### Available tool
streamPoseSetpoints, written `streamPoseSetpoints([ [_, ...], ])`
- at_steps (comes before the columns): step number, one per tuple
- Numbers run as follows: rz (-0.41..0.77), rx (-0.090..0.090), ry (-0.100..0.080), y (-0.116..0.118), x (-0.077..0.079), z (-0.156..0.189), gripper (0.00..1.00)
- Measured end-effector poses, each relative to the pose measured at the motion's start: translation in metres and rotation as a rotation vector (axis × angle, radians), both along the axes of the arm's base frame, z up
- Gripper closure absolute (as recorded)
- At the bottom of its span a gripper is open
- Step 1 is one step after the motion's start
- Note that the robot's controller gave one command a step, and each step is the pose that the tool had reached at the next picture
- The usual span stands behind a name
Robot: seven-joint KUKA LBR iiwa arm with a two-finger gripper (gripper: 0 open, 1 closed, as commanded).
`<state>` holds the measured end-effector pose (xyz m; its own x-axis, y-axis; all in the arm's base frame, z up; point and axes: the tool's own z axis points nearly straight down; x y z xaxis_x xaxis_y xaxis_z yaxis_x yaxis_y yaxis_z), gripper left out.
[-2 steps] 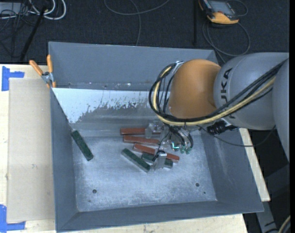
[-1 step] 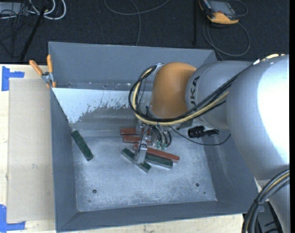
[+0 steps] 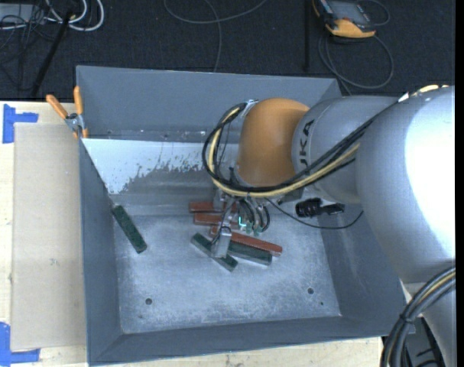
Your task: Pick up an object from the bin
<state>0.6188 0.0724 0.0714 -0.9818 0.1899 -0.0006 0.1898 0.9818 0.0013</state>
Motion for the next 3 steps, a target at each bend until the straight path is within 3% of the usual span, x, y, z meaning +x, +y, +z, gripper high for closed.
streamPoseSetpoints([
  [3,0.000,0.000,0.000,0.0000,0.0000,0.0000,0.00],
])
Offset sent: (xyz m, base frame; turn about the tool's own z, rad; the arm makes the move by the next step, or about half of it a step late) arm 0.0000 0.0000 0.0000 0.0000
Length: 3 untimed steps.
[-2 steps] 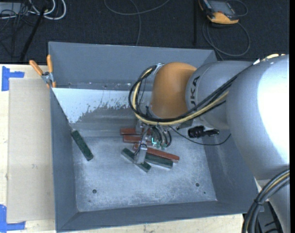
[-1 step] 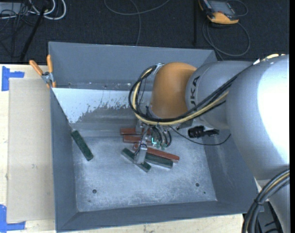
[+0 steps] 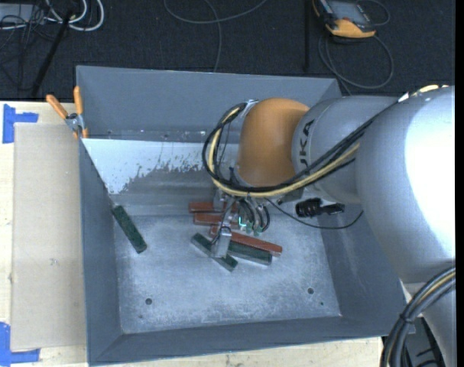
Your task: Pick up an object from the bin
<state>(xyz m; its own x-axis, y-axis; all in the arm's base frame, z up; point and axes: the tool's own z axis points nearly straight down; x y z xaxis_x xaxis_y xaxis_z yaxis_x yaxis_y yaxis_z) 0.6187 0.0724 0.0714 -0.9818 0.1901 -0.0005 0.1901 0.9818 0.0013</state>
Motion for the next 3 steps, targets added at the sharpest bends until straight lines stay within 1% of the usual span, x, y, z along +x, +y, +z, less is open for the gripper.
streamPoseSetpoints([
  [1,0.000,0.000,0.000,0.0000,0.0000,0.0000,0.00],
  [2,-0.001,0.002,0.003,0.0007,0.0017,0.0059,1.00],
  [3,-0.001,0.000,-0.004,-0.0001,0.0011,0.0009,0.00],
])
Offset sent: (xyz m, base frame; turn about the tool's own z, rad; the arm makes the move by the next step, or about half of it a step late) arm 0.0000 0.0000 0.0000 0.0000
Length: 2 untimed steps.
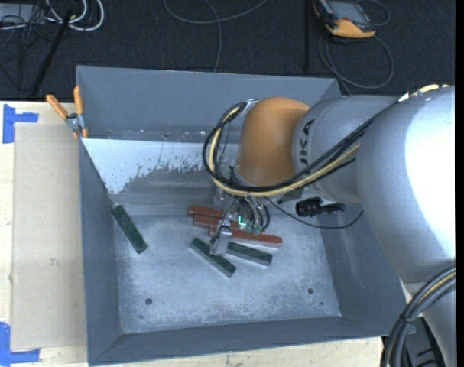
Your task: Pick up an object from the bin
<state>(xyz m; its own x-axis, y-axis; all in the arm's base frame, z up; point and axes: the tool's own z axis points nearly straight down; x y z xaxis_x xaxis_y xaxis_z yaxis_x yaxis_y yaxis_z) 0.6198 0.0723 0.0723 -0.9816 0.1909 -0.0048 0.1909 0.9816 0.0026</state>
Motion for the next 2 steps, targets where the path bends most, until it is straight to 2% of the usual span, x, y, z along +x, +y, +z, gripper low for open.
streamPoseSetpoints([
  [1,0.000,-0.001,-0.007,0.000,0.003,0.006,1.00],
  [2,0.120,-0.001,-0.006,0.030,0.005,0.153,1.00],
])
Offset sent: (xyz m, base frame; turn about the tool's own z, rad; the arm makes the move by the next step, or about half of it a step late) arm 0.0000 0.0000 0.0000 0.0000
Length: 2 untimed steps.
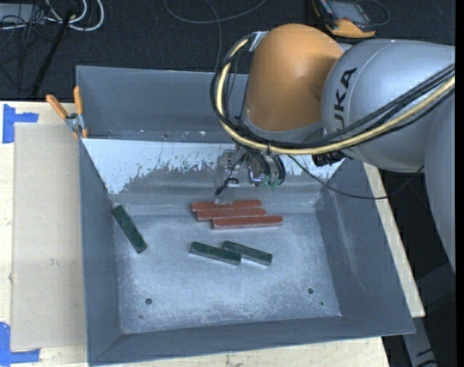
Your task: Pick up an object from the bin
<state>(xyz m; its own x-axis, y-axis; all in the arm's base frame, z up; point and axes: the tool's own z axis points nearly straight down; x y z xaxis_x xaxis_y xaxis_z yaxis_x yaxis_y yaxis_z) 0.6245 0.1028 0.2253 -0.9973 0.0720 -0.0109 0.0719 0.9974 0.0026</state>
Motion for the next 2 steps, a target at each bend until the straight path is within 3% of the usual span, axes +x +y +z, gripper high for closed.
streamPoseSetpoints([
  [1,0.000,-0.002,0.009,-0.001,-0.002,-0.005,0.00],
  [2,-0.006,-0.004,0.022,-0.024,-0.050,-0.115,0.00],
])
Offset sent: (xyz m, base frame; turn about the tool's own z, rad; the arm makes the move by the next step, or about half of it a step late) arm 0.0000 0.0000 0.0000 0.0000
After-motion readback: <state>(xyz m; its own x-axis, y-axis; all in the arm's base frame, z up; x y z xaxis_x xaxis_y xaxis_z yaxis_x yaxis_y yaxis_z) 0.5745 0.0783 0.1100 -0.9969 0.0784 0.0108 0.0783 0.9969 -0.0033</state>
